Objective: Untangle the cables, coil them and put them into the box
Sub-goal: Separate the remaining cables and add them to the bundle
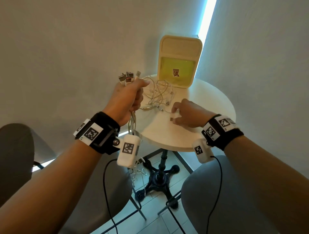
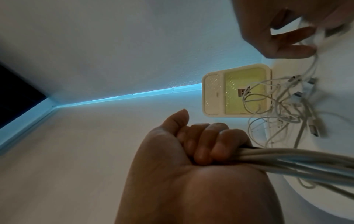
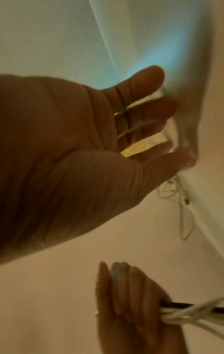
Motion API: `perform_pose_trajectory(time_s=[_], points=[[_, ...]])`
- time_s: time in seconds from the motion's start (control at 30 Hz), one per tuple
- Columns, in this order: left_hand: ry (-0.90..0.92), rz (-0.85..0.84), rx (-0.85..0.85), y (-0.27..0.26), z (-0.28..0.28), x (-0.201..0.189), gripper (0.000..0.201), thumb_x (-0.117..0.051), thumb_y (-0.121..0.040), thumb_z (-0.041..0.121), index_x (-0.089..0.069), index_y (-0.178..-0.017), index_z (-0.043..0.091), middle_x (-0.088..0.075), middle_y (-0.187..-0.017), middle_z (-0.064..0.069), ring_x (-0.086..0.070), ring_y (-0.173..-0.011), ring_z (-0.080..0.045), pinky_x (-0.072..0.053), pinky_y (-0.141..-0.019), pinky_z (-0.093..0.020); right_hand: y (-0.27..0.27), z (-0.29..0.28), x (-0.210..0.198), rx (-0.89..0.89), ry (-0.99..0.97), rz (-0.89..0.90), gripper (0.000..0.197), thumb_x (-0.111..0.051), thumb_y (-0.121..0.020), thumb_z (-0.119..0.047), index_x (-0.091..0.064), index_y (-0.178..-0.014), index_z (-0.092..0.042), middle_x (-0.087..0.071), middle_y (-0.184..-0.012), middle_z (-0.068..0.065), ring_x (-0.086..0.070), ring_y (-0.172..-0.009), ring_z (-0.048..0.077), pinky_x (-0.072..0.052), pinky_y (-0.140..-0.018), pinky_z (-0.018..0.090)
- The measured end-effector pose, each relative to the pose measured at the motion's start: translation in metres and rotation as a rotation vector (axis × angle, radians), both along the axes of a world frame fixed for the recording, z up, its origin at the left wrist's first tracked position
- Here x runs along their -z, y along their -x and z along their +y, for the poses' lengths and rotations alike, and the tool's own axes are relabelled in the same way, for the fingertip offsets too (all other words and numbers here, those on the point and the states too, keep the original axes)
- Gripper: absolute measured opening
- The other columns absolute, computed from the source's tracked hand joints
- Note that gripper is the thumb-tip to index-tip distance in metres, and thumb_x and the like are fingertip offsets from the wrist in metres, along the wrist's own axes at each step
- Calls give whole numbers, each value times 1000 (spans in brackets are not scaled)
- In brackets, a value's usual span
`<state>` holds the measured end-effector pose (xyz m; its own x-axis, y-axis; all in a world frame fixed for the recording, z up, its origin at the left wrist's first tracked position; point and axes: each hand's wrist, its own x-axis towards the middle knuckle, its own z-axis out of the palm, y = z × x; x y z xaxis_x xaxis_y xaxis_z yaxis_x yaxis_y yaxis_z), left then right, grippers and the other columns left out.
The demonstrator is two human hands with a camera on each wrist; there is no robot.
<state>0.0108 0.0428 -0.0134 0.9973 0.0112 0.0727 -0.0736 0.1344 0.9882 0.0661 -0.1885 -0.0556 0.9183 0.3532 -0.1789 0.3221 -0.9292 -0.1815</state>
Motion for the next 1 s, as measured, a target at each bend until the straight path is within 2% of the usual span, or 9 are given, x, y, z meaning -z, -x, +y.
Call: perform_pose_trajectory(time_s=[0.13, 0.27, 0.33, 0.47, 0.57, 0.67, 0.77, 0.9, 1.0], points=[[31, 3, 20, -2, -4, -1, 50, -64, -103, 17, -37, -62, 30, -23, -57, 6, -16, -49, -13, -17, -42, -24, 2, -4, 2, -17, -75, -19, 11, -69, -97, -24, -60, -93, -20, -63, -97, -1, -66, -94, 27, -56, -78, 37], [69, -22, 8, -4, -7, -5, 47, -63, -105, 20, -37, -67, 28, -23, -55, 6, -16, -47, -13, -19, -40, -24, 16, -16, -38, 74, -428, -130, 9, -69, -100, -20, -64, -97, -14, -66, -89, -1, -69, -75, 14, -51, -59, 23], [85, -54, 8, -5, -10, -9, 48, -63, -106, 22, -37, -65, 28, -24, -55, 6, -16, -46, -12, -19, -40, -24, 27, -16, -66, 110, -712, -168, 10, -73, -99, -17, -65, -99, -11, -69, -86, 5, -69, -62, 10, -57, -55, 27], [65, -171, 54, -1, -25, -22, 46, -70, -103, 31, -40, -67, 26, -23, -60, 0, -16, -48, -15, -20, -43, -28, 52, -3, -100, 32, -1104, -48, 16, -75, -95, -5, -64, -102, 3, -67, -86, 13, -72, -67, 30, -66, -64, 46], [5, -237, 108, 1, -35, -26, 49, -79, -94, 40, -44, -74, 14, -24, -62, 0, -19, -50, -15, -22, -44, -27, 61, 9, -106, -21, -1205, -47, 19, -77, -95, -10, -66, -103, 3, -66, -85, 13, -71, -69, 30, -66, -67, 48], [-73, -319, 153, 0, -39, -22, 47, -81, -91, 31, -50, -77, -1, -37, -60, 5, -29, -48, -11, -29, -45, -24, 63, 15, -108, -40, -1270, -38, 17, -77, -94, -9, -67, -104, 2, -71, -83, 16, -71, -71, 30, -66, -68, 49], [-109, -353, 239, 1, -37, -22, 20, -80, -90, 16, -65, -77, 20, -53, -61, 10, -37, -49, -8, -29, -45, -23, 61, 16, -109, -53, -1269, -16, 15, -75, -95, -7, -69, -105, 2, -78, -92, 18, -74, -79, 34, -66, -70, 51], [-189, -372, 251, 3, -36, -27, 19, -81, -88, 1, -69, -89, 16, -63, -67, 10, -46, -50, -6, -36, -48, -18, 58, 18, -107, -52, -1284, -16, 13, -80, -91, -8, -74, -100, -1, -76, -99, 24, -72, -91, 34, -62, -83, 48], [-190, -342, 154, 3, -41, -27, 30, -76, -91, -6, -70, -83, 23, -60, -62, 14, -49, -49, -1, -39, -50, -16, 57, 26, -104, -68, -1340, -23, 8, -82, -88, -8, -77, -93, -10, -73, -102, 26, -70, -94, 28, -60, -89, 41]])
